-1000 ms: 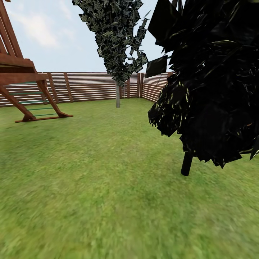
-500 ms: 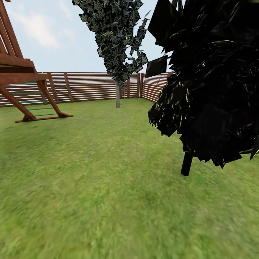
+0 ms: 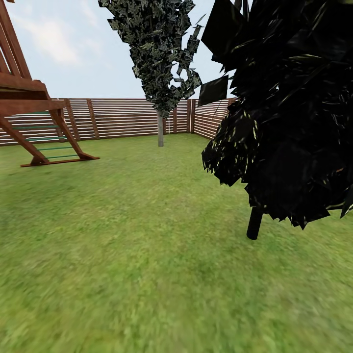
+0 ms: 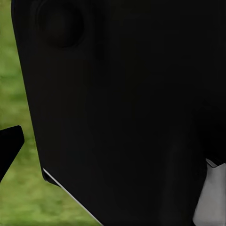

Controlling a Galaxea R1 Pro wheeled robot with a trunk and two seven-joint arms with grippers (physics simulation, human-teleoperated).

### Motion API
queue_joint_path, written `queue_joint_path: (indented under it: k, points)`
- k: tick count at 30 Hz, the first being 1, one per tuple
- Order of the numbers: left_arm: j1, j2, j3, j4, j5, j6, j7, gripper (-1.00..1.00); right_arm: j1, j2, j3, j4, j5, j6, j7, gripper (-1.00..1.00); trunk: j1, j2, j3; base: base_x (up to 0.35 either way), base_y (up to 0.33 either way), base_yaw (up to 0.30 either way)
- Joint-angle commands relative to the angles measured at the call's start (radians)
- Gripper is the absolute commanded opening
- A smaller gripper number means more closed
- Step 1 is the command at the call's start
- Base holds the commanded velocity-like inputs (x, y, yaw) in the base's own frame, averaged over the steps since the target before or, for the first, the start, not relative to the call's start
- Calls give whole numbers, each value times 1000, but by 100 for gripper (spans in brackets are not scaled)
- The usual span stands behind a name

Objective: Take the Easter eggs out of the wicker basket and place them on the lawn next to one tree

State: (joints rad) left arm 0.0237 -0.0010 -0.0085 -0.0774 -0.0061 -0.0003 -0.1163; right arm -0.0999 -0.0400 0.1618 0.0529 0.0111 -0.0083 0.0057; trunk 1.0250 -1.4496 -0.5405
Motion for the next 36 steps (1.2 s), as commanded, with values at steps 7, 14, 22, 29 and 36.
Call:
queue_joint_path:
  k: [7, 14, 22, 29, 36]
  points:
    - [1, 0, -1, -2, -1, 0, -2, 100, -1, 0, 5, 2, 1, -1, 1, 100, 0, 0, -1, 0, 0, 0]
    - [1, 0, -1, -2, -1, 0, -2, 100, -1, 0, 5, 2, 1, -1, 1, 100, 0, 0, -1, 0, 0, 0]
    - [1, -1, -1, -2, -1, 0, -2, 100, -1, 0, 5, 2, 1, -1, 1, 100, 0, 0, -1, 0, 0, 0]
    - [1, 0, -1, -2, 0, 0, -2, 100, -1, 0, 5, 2, 1, -1, 1, 100, 0, 0, -1, 0, 0, 0]
    - [1, 0, -1, -2, -1, 0, -2, 100, -1, 0, 5, 2, 1, -1, 1, 100, 0, 0, -1, 0, 0, 0]
